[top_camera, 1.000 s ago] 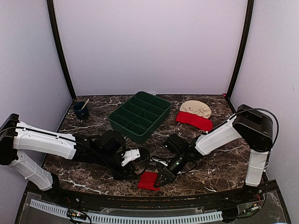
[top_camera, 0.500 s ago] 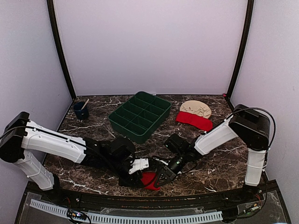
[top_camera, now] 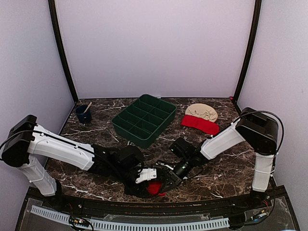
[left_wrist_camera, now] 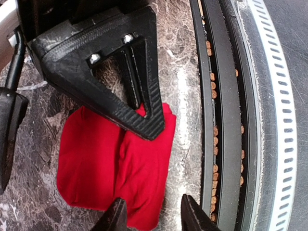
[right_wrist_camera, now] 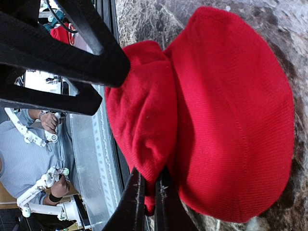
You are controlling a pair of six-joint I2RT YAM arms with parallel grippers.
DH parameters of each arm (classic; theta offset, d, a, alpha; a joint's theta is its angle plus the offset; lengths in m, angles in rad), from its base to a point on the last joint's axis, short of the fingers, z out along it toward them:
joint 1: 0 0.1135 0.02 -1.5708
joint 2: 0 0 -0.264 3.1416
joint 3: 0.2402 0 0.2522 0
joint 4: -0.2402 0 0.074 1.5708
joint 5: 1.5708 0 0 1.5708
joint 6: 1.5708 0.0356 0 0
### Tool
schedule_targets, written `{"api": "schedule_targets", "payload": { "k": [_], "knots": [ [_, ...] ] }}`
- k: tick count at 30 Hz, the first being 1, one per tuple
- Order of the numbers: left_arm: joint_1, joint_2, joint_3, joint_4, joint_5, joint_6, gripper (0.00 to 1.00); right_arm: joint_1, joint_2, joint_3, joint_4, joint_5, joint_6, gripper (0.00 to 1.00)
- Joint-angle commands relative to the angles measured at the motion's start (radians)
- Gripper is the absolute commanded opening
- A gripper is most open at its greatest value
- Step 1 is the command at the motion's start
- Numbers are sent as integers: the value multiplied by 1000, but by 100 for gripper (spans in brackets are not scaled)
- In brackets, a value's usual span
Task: Roll the socks
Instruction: Roll the sock at the center of the board.
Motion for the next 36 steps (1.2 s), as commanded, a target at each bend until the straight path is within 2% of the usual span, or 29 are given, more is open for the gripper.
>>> {"api": "schedule_targets", "payload": {
  "k": [1, 10, 19, 29, 36],
  "knots": [
    [-8, 24, 22, -2, -4, 25, 40, -7, 19, -13, -5, 1, 0, 3],
    [-11, 63, 29, 27, -51, 45, 40, -7, 20, -16, -9, -2, -5, 3],
    [-10, 102, 49, 0, -30, 61, 38, -7, 17, -17, -18, -2, -16, 3],
    [-10, 101, 28, -8, -25, 47, 29, -9, 18, -20, -18, -1, -17, 3],
    [-5, 138, 45, -36, 15, 36, 18, -11, 11, -23, -19, 13, -12, 6]
  ]
}}
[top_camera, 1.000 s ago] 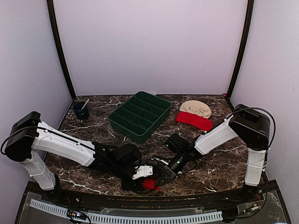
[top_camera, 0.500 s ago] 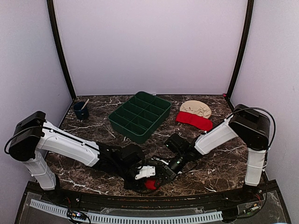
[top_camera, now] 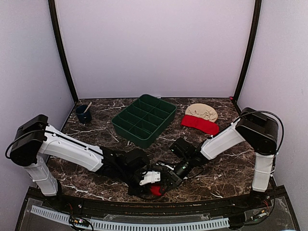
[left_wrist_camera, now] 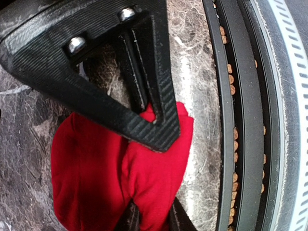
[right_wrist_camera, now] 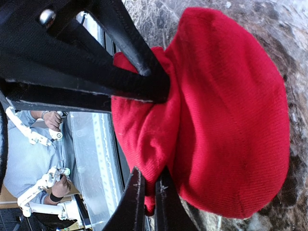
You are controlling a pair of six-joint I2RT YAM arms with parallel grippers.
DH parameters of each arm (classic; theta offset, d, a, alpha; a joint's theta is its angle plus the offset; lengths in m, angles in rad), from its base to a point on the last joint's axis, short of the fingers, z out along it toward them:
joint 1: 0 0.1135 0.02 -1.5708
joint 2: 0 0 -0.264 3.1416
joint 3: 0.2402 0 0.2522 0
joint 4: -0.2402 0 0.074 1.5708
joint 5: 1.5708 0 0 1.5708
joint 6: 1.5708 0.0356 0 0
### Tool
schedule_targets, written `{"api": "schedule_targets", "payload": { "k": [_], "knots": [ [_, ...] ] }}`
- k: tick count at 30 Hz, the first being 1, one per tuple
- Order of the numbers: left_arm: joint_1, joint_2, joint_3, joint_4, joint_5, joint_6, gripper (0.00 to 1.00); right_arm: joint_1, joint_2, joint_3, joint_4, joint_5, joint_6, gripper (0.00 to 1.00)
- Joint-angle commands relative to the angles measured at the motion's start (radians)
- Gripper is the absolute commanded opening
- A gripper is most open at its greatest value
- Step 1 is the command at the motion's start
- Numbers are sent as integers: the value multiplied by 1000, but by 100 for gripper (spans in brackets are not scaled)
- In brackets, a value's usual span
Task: Roll the socks
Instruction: Roll the sock at the center of the board.
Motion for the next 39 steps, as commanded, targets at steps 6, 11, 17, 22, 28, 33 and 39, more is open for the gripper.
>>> {"api": "schedule_targets", "payload": {
  "k": [6, 11, 17, 22, 28, 33, 39],
  "knots": [
    [34, 39, 12, -78, 87, -32, 13, -19, -1, -34, -4, 33, 4, 18],
    [63, 69, 25, -110, 136, -54, 13, -28, -9, -40, 3, 44, 8, 23],
    [89, 108, 50, -152, 182, -69, 12, -55, -39, -65, 27, 56, 20, 25],
    [105, 124, 60, -169, 208, -71, 12, -75, -71, -96, 77, 62, 53, 27],
    [123, 135, 58, -180, 238, -82, 12, -92, -89, -121, 135, 60, 93, 28],
    [134, 145, 57, -186, 268, -85, 12, -106, -105, -146, 175, 69, 123, 28],
    [146, 167, 72, -204, 291, -84, 12, -121, -139, -178, 205, 102, 151, 29]
  ]
}}
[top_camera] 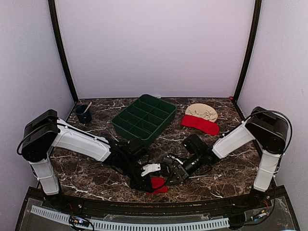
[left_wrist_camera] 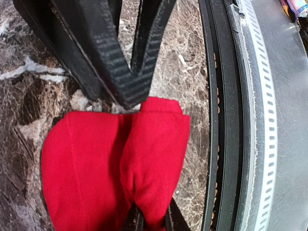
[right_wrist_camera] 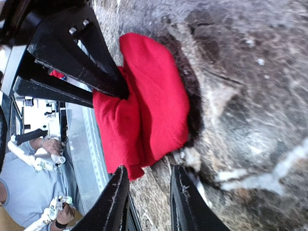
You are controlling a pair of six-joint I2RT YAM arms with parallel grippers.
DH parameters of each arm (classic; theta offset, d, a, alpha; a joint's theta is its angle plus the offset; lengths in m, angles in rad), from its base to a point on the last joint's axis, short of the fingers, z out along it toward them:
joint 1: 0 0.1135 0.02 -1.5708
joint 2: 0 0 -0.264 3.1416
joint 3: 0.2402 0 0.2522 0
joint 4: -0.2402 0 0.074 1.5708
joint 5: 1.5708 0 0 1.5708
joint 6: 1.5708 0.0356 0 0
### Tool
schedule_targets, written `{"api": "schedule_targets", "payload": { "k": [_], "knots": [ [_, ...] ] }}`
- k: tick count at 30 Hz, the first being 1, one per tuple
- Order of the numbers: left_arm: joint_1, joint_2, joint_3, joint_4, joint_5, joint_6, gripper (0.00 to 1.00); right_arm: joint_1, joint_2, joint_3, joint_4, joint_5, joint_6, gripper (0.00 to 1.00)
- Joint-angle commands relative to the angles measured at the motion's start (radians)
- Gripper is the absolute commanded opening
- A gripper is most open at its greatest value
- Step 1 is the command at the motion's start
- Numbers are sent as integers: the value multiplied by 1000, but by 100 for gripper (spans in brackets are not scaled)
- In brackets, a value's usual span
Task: Roll the socks
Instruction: Roll the sock at the center of the board.
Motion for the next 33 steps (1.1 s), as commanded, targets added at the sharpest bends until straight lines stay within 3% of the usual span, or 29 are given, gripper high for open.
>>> {"api": "schedule_targets", "payload": {
  "k": [1, 19, 33],
  "knots": [
    [9, 61, -12, -146, -13, -7, 12, -16, -48, -30, 51, 52, 34, 29],
    [88, 202, 102, -301, 249, 3, 12, 12, -298, -117, -25, 463, -74, 29],
    [129, 276, 159, -358, 342, 10, 11, 249, -440, -115, -122, 780, -219, 29]
  ]
}}
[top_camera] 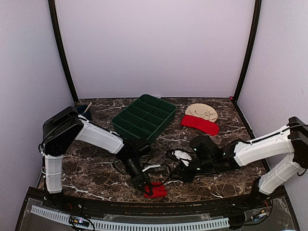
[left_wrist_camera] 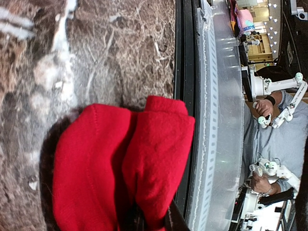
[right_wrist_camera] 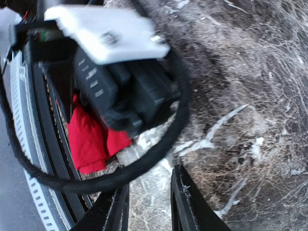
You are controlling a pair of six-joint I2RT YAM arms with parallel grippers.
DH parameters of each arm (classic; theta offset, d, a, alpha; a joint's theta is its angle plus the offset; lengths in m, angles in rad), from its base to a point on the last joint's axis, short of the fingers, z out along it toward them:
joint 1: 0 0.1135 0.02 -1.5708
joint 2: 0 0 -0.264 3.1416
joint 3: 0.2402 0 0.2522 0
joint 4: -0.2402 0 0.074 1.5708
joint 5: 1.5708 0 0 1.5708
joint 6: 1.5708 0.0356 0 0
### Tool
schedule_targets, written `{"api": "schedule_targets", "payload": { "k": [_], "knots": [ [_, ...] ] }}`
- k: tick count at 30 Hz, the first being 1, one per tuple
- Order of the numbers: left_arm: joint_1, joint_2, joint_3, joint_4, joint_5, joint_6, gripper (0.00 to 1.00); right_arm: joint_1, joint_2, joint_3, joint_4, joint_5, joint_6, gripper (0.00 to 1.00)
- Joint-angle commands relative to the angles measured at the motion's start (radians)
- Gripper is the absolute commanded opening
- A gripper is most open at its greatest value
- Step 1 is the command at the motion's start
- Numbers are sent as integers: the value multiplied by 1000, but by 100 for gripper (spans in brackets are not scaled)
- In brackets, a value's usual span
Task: Roll the socks
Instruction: Roll the sock at the center of the board.
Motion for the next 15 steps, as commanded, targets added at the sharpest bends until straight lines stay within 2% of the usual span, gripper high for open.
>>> {"api": "schedule_targets", "payload": {
  "k": [1, 15],
  "knots": [
    [16, 47, -19, -92, -83, 7, 11, 84, -30, 14, -53, 131, -72, 29],
    [31, 83, 3, -102, -75, 13, 11, 262, 39, 123, -160, 203, -156, 30]
  ]
}}
